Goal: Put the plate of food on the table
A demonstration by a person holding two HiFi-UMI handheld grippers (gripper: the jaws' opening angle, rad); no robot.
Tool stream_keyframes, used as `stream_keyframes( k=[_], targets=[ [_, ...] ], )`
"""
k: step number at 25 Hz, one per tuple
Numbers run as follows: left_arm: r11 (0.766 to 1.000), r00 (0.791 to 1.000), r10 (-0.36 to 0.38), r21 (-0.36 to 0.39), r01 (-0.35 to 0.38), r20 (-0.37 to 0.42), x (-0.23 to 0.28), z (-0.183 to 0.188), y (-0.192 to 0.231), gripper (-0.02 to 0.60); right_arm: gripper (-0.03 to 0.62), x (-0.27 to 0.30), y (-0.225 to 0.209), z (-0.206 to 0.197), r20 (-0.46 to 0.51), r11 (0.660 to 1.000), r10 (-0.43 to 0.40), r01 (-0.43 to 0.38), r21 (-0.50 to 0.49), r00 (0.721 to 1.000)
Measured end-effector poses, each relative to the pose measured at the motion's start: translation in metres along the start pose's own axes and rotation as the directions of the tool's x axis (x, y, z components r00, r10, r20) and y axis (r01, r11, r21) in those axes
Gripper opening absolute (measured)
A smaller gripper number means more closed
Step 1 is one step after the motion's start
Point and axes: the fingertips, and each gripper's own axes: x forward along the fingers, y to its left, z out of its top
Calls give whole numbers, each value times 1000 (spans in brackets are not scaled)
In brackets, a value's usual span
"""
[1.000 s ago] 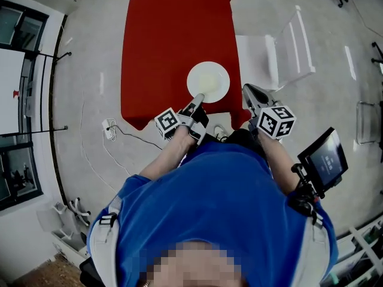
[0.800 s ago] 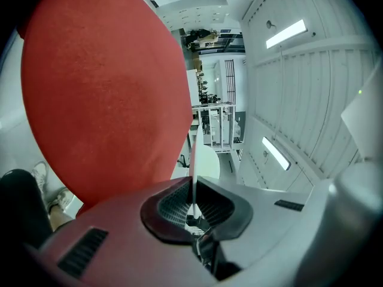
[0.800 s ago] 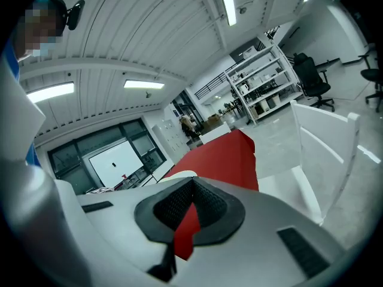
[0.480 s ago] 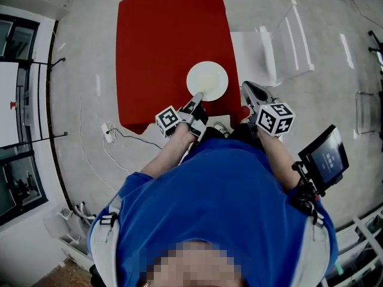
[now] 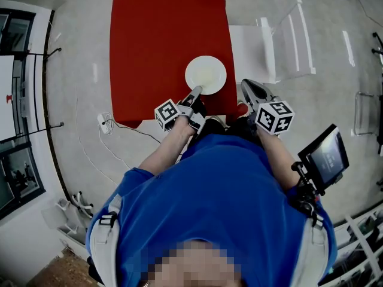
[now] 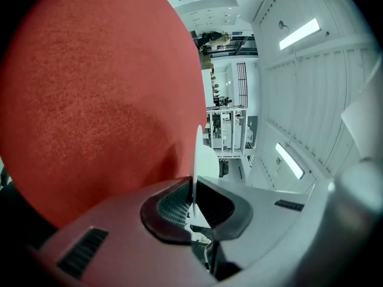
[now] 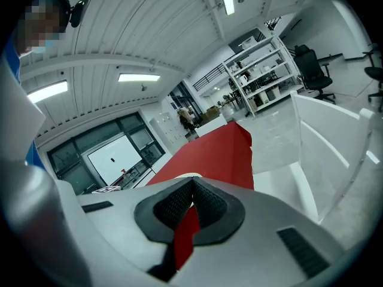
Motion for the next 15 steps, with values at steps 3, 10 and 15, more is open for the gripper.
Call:
stream_keyframes(
  k=[3,10,15],
  targets=[
    [1000,1000,11,-5,-11,6,3,-1,2,17,2,0,-3,-2,-14,1000,5,-5,3,1000],
    [999,999,44,-21,-44,25,3,5,13,17,2,8,-3,-9,-45,1000,17,-17,4,999],
    [997,997,77,-27,-76,33,11,9,20,17,2,15,-10,-6,-68,1000,27,-27,1,997]
  ],
)
